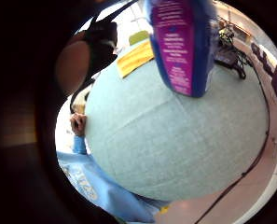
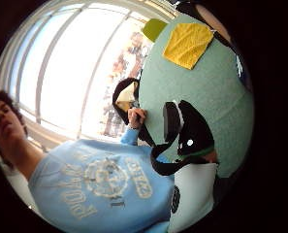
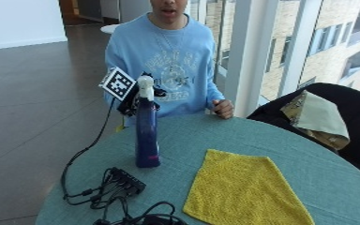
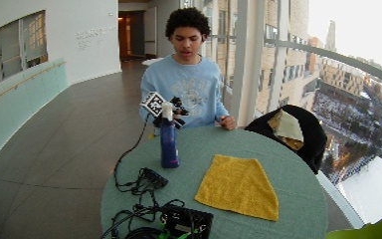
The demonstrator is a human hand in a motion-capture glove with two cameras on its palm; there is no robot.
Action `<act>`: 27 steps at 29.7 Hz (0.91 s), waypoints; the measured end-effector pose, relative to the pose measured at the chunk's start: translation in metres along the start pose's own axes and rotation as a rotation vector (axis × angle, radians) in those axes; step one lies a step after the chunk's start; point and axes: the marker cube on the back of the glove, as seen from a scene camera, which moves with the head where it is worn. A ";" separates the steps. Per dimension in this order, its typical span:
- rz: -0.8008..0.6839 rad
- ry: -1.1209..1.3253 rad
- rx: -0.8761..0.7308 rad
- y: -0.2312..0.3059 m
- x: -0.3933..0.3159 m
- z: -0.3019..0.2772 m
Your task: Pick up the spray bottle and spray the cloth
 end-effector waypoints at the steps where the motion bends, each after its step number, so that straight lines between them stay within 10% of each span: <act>1: 0.028 -0.036 0.017 0.005 0.007 -0.004; 8: 0.137 -0.084 0.249 0.007 0.042 -0.022; 27: 0.259 -0.146 0.260 -0.064 0.083 -0.024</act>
